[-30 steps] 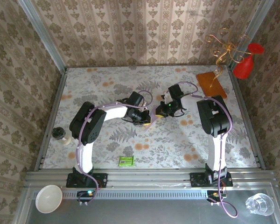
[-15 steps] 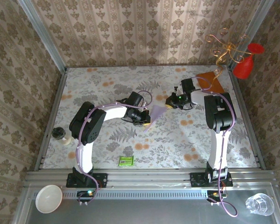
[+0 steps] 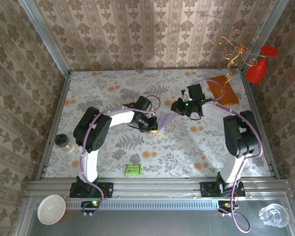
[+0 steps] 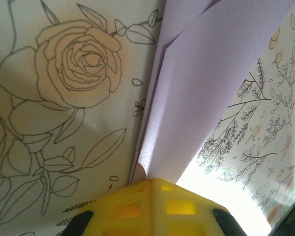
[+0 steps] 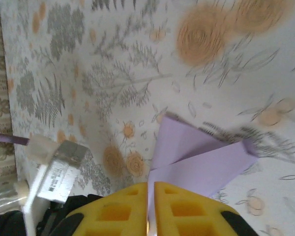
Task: Fold a paper plane with a square sheet of paper (pick it up from the middle)
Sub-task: Fold the wing for the fifth time at the center of the table.
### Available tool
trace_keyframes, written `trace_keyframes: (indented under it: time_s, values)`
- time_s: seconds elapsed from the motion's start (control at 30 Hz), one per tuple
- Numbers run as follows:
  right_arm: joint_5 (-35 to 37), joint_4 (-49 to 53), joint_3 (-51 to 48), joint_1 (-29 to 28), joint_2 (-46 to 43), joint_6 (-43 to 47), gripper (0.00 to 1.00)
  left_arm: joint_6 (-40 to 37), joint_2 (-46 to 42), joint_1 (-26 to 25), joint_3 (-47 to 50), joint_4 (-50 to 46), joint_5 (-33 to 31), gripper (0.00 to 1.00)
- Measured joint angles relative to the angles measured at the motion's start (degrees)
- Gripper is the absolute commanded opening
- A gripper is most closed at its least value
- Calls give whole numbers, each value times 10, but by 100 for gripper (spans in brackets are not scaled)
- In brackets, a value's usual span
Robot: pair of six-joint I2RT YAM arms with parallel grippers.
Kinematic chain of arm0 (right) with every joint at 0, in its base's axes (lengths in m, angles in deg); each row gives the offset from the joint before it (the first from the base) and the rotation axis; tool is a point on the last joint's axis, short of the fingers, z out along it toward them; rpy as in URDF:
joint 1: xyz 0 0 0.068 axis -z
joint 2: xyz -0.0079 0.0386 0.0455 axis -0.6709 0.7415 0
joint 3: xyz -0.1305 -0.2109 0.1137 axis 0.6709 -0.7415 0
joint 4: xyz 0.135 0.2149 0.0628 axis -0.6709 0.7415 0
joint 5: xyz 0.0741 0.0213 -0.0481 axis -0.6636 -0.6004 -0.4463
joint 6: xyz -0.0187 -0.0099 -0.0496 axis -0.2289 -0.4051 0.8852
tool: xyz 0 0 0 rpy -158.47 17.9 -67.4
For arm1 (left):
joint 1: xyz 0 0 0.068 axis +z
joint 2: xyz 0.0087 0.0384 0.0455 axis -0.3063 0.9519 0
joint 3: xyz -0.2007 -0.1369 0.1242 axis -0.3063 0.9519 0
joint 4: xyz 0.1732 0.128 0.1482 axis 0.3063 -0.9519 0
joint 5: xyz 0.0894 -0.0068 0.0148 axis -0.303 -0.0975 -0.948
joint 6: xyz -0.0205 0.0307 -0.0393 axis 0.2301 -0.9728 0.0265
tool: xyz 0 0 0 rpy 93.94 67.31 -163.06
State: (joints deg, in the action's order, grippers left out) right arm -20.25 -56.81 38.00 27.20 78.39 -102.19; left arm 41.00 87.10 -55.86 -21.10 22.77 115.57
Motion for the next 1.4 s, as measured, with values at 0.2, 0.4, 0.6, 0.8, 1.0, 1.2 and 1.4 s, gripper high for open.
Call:
trace_keyframes:
  time_s: [0.2, 0.4, 0.6, 0.8, 1.0, 1.2, 1.4]
  values:
    - [-39, 5, 14, -26, 78, -1, 10, 0, 0, -2, 0, 0, -2, 0]
    - [-50, 18, 67, -4, 142, 19, 9, 0, -2, -2, 0, -2, 0, 0]
    - [-62, 21, 70, 0, 147, 38, 8, 0, -9, -2, -4, 1, 7, 6]
    - [-67, 20, 70, 2, 149, 42, 8, 0, 3, -10, -61, 9, 12, 6]
    - [-72, 19, 70, 3, 150, 43, 8, -1, 48, -25, -116, 13, 14, 1]
    - [-76, 19, 70, 4, 151, 44, 7, -1, 87, -28, -124, 7, 14, 0]
    - [-77, 24, 71, 4, 152, 45, 7, -1, 75, -27, -92, 35, 19, 0]
